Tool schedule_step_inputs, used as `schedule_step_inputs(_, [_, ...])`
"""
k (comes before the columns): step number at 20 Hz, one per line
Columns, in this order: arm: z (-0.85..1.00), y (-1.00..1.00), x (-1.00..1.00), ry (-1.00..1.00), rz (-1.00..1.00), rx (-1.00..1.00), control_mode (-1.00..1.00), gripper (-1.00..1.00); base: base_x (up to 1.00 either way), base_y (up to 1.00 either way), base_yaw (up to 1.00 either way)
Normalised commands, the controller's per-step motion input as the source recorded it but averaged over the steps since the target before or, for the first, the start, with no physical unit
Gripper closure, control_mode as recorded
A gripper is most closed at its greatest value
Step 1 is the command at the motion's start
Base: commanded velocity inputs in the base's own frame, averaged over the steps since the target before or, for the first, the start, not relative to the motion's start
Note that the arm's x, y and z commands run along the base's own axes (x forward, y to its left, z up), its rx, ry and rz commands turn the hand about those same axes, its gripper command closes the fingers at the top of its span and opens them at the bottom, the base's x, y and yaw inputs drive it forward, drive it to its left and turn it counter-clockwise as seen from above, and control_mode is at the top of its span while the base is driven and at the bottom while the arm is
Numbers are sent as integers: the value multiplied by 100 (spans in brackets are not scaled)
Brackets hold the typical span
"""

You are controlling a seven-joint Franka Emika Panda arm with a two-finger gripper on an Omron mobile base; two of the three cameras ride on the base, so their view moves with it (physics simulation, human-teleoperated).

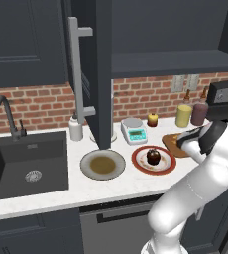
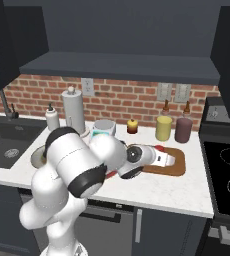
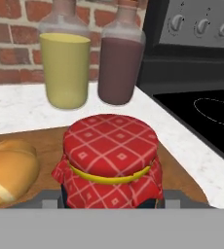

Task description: From the different types of pastries on the counter, select a croissant and place it on the cutting board. Then retrieve a jar of jam from the cabinet and place it alongside the croissant on the cutting board.

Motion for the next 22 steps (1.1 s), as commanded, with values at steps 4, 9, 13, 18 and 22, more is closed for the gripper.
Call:
schedule_step_inputs(4, [-4, 0, 3, 4, 0, 0, -100, 100, 0, 0, 0])
schedule_step_inputs(9, [-5, 0, 13, 2, 0, 0, -100, 100, 0, 0, 0])
schedule_step_inputs(13, [-11, -4, 16, 2, 0, 0, -100, -100, 0, 0, 0])
schedule_step_inputs(18, [-20, -19, -1, 1, 0, 0, -100, -100, 0, 0, 0])
schedule_step_inputs(22, [-7, -25, -11, 0, 0, 0, -100, -100, 0, 0, 0])
